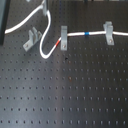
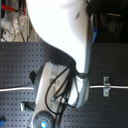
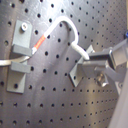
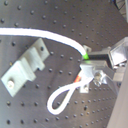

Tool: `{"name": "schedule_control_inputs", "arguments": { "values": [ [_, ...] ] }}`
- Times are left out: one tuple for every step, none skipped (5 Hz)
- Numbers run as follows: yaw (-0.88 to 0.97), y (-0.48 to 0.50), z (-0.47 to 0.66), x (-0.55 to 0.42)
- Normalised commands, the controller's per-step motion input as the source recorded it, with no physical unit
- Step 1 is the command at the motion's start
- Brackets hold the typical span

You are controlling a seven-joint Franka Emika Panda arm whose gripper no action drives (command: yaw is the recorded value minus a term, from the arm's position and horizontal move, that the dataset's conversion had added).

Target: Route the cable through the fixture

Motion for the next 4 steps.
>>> {"name": "schedule_control_inputs", "arguments": {
  "values": [
    [0.12,0.365,0.34,-0.433],
    [0.14,0.414,0.32,-0.379],
    [0.2,0.442,0.34,-0.18],
    [0.39,0.373,0.15,0.023]
  ]
}}
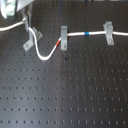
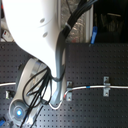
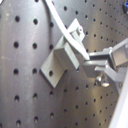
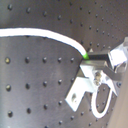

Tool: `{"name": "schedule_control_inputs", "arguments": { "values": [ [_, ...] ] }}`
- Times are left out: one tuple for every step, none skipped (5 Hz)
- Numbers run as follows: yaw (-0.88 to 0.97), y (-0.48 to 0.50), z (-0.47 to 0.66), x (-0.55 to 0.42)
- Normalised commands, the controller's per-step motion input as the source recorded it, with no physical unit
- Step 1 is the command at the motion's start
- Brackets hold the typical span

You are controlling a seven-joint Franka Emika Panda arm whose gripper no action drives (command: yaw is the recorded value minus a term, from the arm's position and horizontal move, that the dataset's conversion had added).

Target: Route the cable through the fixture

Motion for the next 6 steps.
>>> {"name": "schedule_control_inputs", "arguments": {
  "values": [
    [0.1,-0.094,0.18,-0.174],
    [0.04,-0.218,0.0,-0.267],
    [0.08,-0.188,-0.29,-0.236],
    [0.0,-0.003,-0.53,-0.01],
    [0.0,-0.17,-0.38,0.143],
    [0.0,-0.296,-0.09,0.172]
  ]
}}
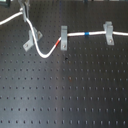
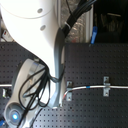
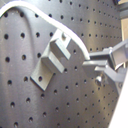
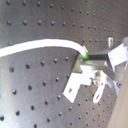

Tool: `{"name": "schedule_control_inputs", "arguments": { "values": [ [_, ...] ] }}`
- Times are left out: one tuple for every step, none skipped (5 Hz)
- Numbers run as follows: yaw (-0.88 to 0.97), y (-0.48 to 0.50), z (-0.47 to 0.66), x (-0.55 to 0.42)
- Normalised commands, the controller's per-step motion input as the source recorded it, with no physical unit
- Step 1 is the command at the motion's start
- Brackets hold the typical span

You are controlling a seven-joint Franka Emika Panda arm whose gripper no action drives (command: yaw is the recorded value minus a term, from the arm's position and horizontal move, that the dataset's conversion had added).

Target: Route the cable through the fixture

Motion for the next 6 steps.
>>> {"name": "schedule_control_inputs", "arguments": {
  "values": [
    [0.0,-0.276,-0.02,0.058],
    [0.0,-0.145,0.05,-0.18],
    [0.0,-0.082,0.17,-0.187],
    [0.0,-0.046,0.07,-0.058],
    [0.0,-0.035,0.12,-0.082],
    [0.0,0.092,0.16,-0.071]
  ]
}}
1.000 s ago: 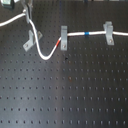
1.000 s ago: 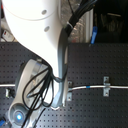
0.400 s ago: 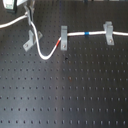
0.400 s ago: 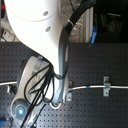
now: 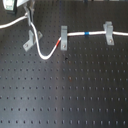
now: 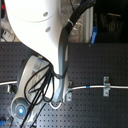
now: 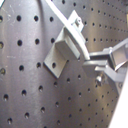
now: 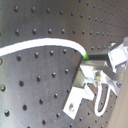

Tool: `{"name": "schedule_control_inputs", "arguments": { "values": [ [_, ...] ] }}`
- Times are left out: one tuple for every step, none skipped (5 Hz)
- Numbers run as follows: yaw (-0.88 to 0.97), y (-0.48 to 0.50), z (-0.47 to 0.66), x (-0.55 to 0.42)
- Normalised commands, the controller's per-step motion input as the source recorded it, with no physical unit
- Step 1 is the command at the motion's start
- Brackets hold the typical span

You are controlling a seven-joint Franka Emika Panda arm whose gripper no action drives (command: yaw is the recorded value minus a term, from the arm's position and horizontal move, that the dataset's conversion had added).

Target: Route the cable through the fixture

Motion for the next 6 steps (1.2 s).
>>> {"name": "schedule_control_inputs", "arguments": {
  "values": [
    [0.0,0.121,0.19,-0.09],
    [0.0,0.125,0.18,-0.093],
    [0.0,0.125,0.27,-0.164],
    [0.01,0.079,0.17,-0.371],
    [0.06,-0.03,-0.03,-0.417],
    [0.1,-0.048,-0.06,-0.188]
  ]
}}
